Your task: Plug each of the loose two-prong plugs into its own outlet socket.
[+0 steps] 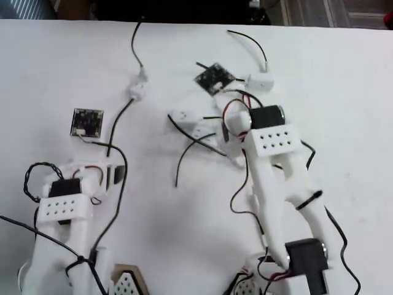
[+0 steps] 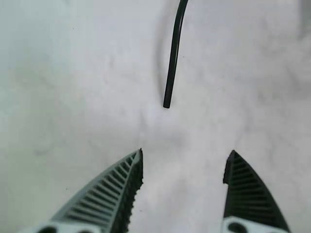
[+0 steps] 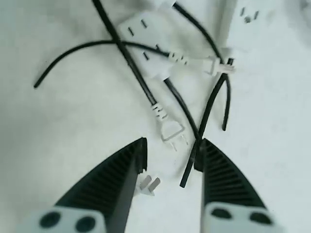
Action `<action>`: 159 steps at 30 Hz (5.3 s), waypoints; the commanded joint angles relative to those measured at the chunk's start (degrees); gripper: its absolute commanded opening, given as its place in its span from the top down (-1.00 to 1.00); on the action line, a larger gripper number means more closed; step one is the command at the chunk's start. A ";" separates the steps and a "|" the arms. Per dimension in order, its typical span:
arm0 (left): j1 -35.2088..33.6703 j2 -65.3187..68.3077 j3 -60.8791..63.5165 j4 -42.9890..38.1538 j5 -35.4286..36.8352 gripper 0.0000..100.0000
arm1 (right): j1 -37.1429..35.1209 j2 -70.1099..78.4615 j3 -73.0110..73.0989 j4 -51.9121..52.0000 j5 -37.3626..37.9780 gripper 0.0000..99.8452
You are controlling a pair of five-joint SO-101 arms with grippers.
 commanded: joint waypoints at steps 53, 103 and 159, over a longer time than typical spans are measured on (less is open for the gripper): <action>0.04 -1.01 -0.35 -0.70 -0.44 0.46 | 3.65 27.03 -8.70 7.69 -1.32 0.66; 0.04 -1.01 -0.35 -0.70 -0.44 0.46 | 3.47 19.91 11.34 -8.22 -0.26 0.67; -0.04 -1.01 -0.35 -0.44 -0.44 0.46 | 2.33 19.47 14.07 -9.45 -6.33 0.74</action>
